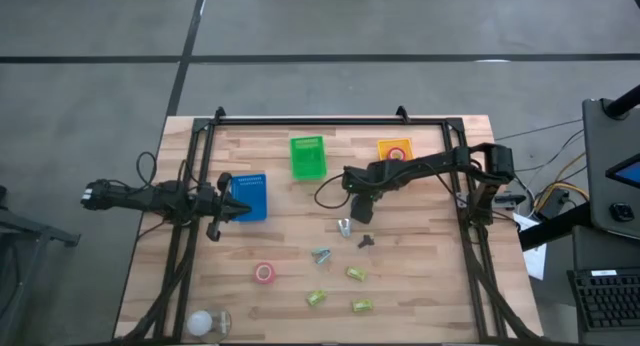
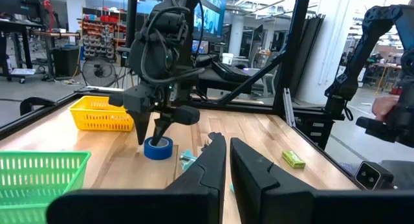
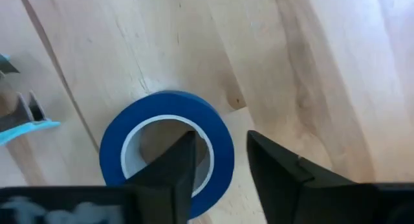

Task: Pick and place Stapler, Stapler remover, tape
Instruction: Put the blue tape into the yellow bin

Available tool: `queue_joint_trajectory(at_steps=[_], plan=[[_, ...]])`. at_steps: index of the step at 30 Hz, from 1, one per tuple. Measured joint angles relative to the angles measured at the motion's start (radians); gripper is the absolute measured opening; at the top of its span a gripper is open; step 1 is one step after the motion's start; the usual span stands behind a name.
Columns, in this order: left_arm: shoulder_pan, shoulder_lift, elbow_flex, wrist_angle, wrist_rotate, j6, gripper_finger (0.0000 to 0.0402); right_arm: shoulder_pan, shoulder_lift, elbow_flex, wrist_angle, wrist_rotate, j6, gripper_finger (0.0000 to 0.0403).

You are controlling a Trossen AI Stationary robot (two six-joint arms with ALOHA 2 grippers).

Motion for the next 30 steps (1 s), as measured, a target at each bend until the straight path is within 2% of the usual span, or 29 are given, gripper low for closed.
queue_joint_trajectory(at_steps=[6,9,16,20,30], plan=[[0.0,0.0,0.0,0.0,0.0,0.0,0.0026,-0.005,-0.003,0.014,-0.001,0.001,-0.026,0.0049],[0.0,0.0,0.0,0.0,0.0,0.0,0.0026,-0.005,-0.007,0.028,-0.012,0.0,-0.032,0.0033],[0.0,0.0,0.0,0.0,0.0,0.0,0.0026,-0.011,-0.045,0.109,-0.14,0.004,-0.051,0.0042],[0.0,0.0,0.0,0.0,0.0,0.0,0.0026,-0.028,-0.11,0.14,-0.194,0.029,-0.065,0.0041],[0.0,0.0,0.0,0.0,0.0,0.0,0.0026,-0.162,-0.356,0.062,-0.237,0.062,-0.047,0.0043]])
